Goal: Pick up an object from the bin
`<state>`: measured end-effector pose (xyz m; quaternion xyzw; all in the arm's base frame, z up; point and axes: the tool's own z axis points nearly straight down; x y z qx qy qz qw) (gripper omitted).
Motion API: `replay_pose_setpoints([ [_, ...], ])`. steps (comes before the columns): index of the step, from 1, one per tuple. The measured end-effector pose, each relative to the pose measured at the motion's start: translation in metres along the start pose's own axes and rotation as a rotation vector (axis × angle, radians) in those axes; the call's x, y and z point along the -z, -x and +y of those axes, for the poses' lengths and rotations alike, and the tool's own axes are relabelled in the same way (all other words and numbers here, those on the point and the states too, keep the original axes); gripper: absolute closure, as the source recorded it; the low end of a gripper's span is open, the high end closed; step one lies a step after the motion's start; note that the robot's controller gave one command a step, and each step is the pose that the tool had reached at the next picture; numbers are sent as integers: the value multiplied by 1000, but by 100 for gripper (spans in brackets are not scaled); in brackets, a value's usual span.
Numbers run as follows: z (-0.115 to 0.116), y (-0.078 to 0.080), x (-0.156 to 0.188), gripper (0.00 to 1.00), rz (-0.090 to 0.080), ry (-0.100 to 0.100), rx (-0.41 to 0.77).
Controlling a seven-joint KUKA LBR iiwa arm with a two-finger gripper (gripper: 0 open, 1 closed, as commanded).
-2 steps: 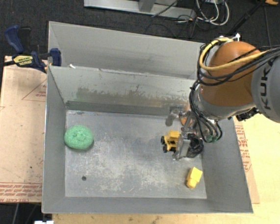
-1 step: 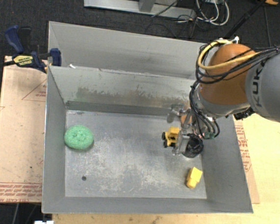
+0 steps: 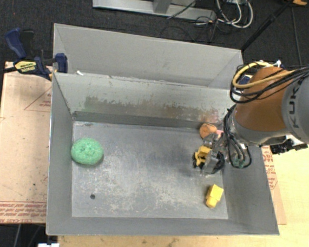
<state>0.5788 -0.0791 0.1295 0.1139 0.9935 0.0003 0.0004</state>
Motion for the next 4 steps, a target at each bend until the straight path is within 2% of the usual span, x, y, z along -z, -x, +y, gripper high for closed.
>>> replay_pose_setpoints([
  [1, 0, 0, 0, 100, 0, 0, 0],
  [2, -10, -8, 41, 100, 7, 0, 2],
  [3, 3, 30, 58, 100, -8, 0, 5],
  [4, 8, 29, 101, 100, 4, 1, -1],
])
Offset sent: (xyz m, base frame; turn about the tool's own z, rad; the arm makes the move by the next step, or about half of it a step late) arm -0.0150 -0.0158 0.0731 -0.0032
